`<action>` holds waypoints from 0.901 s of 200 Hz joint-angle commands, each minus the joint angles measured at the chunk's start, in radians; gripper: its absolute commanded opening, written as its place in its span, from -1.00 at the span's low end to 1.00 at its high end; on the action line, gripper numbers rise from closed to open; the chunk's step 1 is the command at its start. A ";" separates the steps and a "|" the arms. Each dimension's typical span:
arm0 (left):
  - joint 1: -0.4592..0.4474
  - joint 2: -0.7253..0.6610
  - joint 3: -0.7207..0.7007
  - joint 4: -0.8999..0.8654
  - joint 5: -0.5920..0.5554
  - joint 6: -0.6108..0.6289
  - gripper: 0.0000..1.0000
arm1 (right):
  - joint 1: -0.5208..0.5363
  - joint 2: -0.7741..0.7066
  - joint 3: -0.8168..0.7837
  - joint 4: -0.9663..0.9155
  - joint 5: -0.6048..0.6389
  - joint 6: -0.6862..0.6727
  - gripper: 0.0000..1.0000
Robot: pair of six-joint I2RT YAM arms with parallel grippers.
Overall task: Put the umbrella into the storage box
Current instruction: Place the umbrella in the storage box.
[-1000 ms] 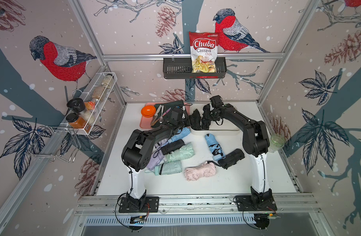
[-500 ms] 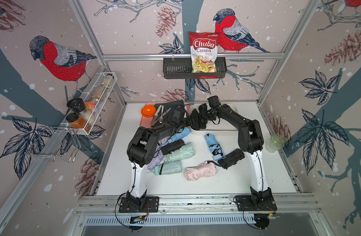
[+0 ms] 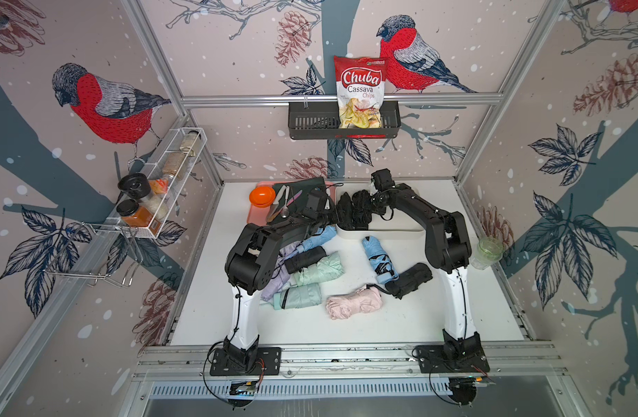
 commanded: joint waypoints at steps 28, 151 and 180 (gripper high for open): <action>0.004 -0.001 0.009 0.005 -0.011 0.009 0.40 | -0.003 -0.037 -0.066 0.060 -0.074 0.003 0.34; 0.004 0.033 0.036 0.014 0.030 -0.004 0.12 | 0.029 -0.010 -0.058 -0.004 -0.133 -0.069 -0.40; 0.004 0.036 0.037 0.014 0.029 -0.007 0.12 | 0.028 0.012 -0.056 -0.001 -0.124 -0.058 -0.40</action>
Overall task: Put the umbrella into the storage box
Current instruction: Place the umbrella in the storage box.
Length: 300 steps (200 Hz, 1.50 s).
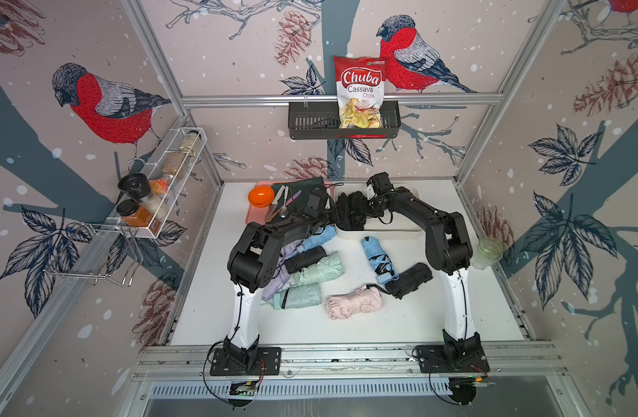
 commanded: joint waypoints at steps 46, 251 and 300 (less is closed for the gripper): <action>0.003 -0.010 -0.004 0.024 0.012 -0.003 0.25 | 0.001 -0.003 0.004 -0.017 -0.036 0.004 -0.19; 0.011 -0.133 -0.089 0.029 -0.045 -0.008 0.97 | -0.002 -0.425 -0.378 0.085 0.228 0.140 0.99; 0.020 -0.202 -0.151 0.059 -0.068 -0.016 0.97 | 0.005 -0.753 -0.719 0.087 0.373 0.264 0.99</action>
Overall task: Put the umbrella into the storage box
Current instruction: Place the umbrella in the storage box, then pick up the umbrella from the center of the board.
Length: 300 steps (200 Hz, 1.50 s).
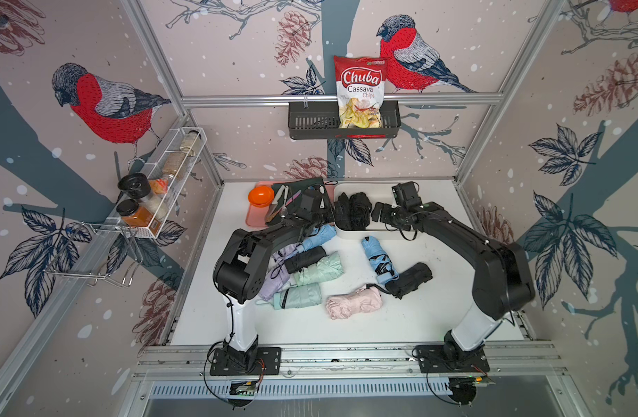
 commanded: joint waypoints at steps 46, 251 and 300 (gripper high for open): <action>0.007 -0.099 -0.086 0.081 -0.045 -0.017 0.97 | 0.031 -0.354 -0.332 -0.045 0.142 0.140 0.97; 0.026 -0.137 -0.145 0.099 -0.038 -0.034 0.96 | 0.225 0.137 -0.131 -0.113 0.092 -0.329 0.95; 0.033 -0.120 -0.145 0.113 -0.010 -0.054 0.95 | 0.240 0.179 -0.120 -0.116 0.123 -0.330 0.88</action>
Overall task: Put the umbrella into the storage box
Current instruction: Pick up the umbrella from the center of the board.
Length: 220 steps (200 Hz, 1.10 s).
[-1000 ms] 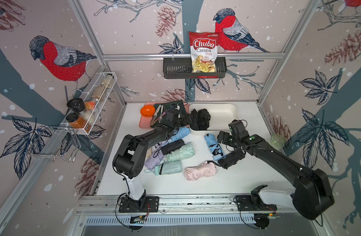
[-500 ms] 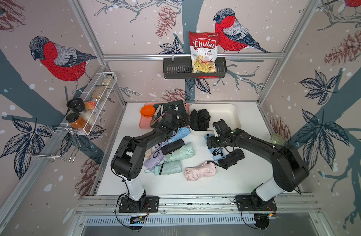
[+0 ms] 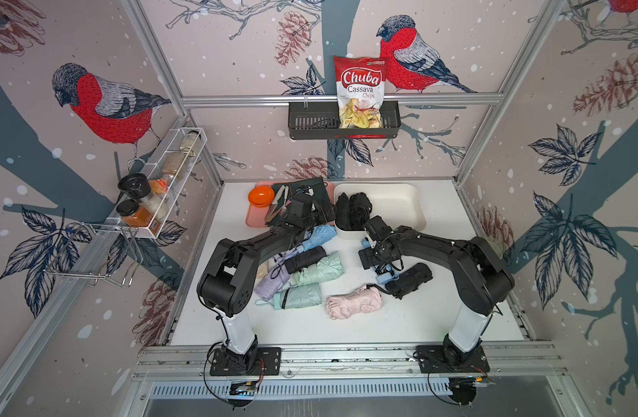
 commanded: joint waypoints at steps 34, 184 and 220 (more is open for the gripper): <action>0.005 0.000 -0.003 0.048 0.012 -0.013 0.95 | 0.015 0.008 0.018 -0.011 0.016 -0.020 0.60; 0.009 -0.015 0.002 0.053 -0.003 -0.018 0.95 | 0.137 -0.157 0.171 -0.084 0.003 -0.042 -0.30; 0.009 -0.032 -0.009 0.059 -0.005 -0.016 0.95 | 0.110 -0.231 0.232 -0.073 0.017 -0.011 -0.34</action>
